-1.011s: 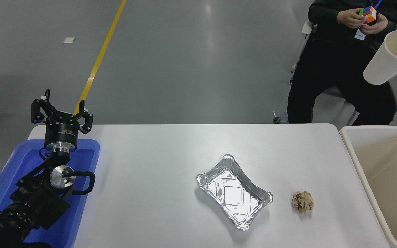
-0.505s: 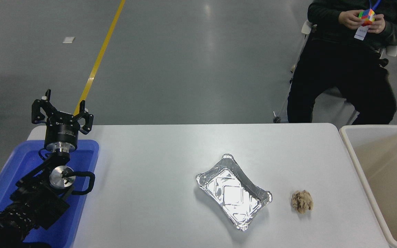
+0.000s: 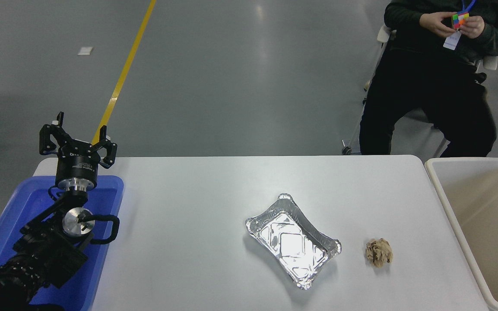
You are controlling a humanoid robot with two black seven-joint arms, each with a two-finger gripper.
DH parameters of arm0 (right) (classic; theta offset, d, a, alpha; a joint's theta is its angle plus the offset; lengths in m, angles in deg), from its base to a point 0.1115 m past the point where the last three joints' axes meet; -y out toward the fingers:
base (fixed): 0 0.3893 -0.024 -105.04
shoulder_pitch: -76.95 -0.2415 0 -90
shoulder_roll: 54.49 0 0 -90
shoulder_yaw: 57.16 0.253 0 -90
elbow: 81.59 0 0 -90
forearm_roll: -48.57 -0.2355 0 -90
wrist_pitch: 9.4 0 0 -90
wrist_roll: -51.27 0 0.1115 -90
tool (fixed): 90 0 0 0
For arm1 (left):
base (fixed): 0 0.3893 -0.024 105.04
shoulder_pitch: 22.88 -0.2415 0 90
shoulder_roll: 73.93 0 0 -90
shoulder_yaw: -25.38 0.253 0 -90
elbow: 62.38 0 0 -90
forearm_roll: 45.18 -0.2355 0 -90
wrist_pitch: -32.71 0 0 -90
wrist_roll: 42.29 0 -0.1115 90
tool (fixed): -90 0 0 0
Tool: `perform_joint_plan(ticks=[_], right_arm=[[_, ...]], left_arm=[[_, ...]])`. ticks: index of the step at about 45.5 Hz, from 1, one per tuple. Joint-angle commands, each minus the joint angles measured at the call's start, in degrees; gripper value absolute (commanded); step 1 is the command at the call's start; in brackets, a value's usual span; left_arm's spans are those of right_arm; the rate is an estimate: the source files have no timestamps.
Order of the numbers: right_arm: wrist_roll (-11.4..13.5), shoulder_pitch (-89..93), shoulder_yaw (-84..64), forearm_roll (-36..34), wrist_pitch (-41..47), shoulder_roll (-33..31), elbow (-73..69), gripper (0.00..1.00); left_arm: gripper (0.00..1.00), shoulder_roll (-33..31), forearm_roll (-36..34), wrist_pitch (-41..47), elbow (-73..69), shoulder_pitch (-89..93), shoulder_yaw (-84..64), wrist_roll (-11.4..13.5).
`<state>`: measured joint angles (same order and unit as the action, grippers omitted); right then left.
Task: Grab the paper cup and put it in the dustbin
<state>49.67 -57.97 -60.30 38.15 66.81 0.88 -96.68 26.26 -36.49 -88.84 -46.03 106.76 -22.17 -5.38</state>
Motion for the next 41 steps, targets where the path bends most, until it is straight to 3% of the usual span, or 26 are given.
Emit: perform_joint_plan(ticks=[1, 27, 29, 31, 33, 34, 35, 41], right_arm=[[0.2, 6.33, 11.57, -0.83, -1.77, 12.3, 10.17, 0.0], [-0.42, 13.01, 17.03, -0.92, 1.04, 15.02, 10.26, 0.0], [-0.42, 13.1, 17.29, -0.92, 1.04, 15.02, 10.26, 0.23], [-0.5, 13.1, 17.9, -1.0, 0.95, 15.03, 10.34, 0.62], [-0.51, 13.1, 18.87, -1.01, 0.95, 15.03, 10.34, 0.8], [-0.51, 13.1, 19.31, -0.92, 0.95, 14.94, 10.34, 0.95], [-0.51, 13.1, 19.57, -0.92, 1.04, 14.85, 10.26, 1.0], [-0.51, 12.57, 19.75, -0.92, 0.87, 14.85, 10.26, 1.0]], left_arm=[[0.99, 0.0, 0.01, 0.0, 0.0, 0.0, 0.0, 0.0], [0.99, 0.0, 0.01, 0.0, 0.0, 0.0, -0.09, 0.0], [0.99, 0.0, 0.01, 0.0, 0.0, 0.0, 0.0, 0.0], [0.99, 0.0, 0.01, 0.0, 0.0, 0.0, 0.0, 0.0], [0.99, 0.0, 0.01, 0.0, 0.0, 0.0, 0.0, 0.0], [0.99, 0.0, 0.01, 0.0, 0.0, 0.0, 0.0, 0.0], [0.99, 0.0, 0.01, 0.0, 0.0, 0.0, 0.0, 0.0], [0.99, 0.0, 0.01, 0.0, 0.0, 0.0, 0.0, 0.0]])
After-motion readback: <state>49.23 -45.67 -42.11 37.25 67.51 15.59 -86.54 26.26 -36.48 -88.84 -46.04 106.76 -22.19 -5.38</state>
